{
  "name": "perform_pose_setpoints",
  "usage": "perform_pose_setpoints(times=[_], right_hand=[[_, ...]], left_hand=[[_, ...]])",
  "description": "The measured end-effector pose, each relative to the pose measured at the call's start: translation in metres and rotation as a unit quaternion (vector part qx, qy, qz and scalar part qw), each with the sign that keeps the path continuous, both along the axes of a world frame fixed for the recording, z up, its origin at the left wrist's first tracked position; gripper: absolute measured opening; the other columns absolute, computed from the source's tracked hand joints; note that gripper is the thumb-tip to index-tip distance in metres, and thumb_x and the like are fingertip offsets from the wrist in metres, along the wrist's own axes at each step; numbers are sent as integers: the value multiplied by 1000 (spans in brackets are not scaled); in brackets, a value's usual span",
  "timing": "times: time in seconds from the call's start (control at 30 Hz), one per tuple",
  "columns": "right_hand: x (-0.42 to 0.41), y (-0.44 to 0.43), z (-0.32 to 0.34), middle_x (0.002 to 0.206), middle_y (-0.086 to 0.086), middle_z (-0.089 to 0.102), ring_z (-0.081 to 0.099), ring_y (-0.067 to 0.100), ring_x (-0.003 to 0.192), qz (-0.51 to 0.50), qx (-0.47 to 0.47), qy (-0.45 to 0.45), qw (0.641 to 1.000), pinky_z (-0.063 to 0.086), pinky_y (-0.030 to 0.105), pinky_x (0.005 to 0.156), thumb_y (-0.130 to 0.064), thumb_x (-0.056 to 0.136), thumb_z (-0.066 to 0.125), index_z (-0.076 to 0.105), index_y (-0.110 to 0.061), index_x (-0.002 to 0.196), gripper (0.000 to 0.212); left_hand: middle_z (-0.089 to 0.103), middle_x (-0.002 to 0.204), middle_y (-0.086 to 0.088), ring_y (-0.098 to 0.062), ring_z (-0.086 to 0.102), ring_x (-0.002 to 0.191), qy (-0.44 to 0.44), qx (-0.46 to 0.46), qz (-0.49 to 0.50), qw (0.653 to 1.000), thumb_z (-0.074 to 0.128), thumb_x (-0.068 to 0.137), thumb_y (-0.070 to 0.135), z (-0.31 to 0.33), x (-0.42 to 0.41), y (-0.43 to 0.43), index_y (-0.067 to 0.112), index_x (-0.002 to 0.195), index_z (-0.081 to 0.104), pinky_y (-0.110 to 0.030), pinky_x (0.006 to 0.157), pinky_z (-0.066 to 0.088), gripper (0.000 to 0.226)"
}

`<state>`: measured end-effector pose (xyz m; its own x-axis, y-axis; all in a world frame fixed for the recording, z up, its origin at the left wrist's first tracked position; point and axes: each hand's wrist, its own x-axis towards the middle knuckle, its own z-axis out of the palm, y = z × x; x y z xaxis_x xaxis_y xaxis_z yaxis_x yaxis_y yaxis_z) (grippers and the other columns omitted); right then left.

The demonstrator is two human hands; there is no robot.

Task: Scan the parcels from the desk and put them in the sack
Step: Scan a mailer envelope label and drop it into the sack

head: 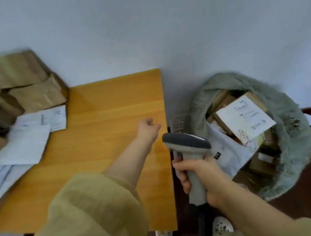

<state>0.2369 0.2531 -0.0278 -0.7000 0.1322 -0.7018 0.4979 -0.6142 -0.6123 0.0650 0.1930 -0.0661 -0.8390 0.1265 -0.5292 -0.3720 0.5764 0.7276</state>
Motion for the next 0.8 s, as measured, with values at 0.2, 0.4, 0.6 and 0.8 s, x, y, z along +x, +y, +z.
perform_pose_setpoints(times=[0.2,0.4,0.6,0.8], right_hand=[[-75,-97,18,53,8,52,45,18,42,105,-3,25,994,40,27,45,-4,84,66,63,-3,85,3],[-153,-188,27,52,9,52,43,18,39,137,20,24,990,40,24,42,-2,84,65,63,-3,81,4],[-204,-242,17,53,8,52,43,17,41,147,35,24,988,40,24,43,-3,83,66,63,-4,81,4],[-211,-254,6,53,8,52,44,17,40,137,45,29,989,40,24,43,-2,83,66,63,-4,80,5]], left_hand=[[52,137,-11,-30,52,121,96,-132,53,985,56,95,23,16,-57,-167,7,139,44,-39,100,43,48],[49,131,-22,-35,45,122,178,-290,58,939,59,89,18,-2,-120,-315,-1,134,45,-40,99,38,50],[31,145,-18,-34,31,133,178,-428,22,886,64,87,23,-37,-169,-372,3,148,15,-40,106,28,81],[41,136,-21,-35,34,129,203,-511,-66,832,46,93,5,-56,-182,-384,-2,132,45,-42,99,36,40]])
